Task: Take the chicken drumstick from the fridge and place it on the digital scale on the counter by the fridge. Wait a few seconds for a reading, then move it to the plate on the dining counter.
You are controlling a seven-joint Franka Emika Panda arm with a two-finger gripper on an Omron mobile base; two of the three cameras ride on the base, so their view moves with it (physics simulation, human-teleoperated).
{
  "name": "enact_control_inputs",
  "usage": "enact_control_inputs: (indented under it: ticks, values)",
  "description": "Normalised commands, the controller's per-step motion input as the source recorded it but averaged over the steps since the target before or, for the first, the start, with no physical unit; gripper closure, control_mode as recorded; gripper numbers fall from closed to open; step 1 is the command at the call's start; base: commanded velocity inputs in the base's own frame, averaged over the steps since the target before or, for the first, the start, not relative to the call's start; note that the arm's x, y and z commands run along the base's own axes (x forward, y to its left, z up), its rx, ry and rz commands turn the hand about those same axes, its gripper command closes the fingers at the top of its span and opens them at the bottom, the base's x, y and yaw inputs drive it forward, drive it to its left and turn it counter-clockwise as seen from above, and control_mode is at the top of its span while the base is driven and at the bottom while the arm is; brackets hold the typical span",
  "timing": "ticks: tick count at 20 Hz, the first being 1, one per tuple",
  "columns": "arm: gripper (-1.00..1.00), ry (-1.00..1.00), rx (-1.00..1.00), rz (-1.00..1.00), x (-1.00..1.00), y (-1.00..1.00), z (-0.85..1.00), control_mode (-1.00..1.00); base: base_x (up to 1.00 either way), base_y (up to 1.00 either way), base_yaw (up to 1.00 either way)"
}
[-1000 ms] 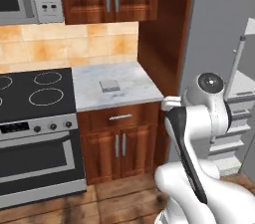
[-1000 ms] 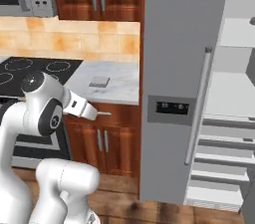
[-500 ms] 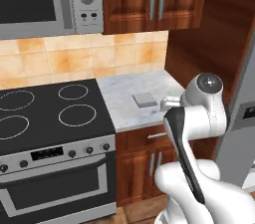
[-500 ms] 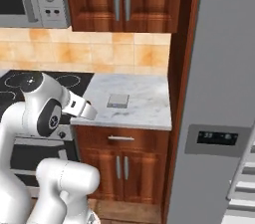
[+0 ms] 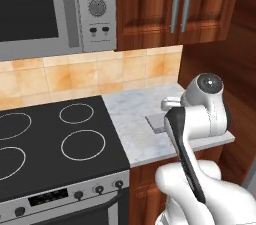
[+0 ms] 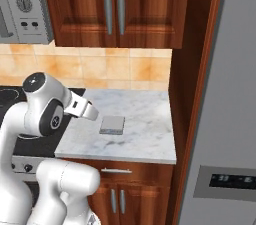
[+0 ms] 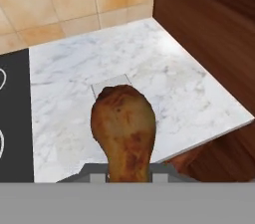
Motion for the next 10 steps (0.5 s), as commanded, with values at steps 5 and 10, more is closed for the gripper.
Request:
enact_control_inputs:
  ticks: [5,10]
  values:
    - [1.0,0.0,0.0,0.01,0.4,-0.08,-0.47,-1.0,0.0,0.0,0.0]
    - [1.0,0.0,0.0,0.07,0.88,-0.16,-0.86,-1.0,0.0,0.0,0.0]
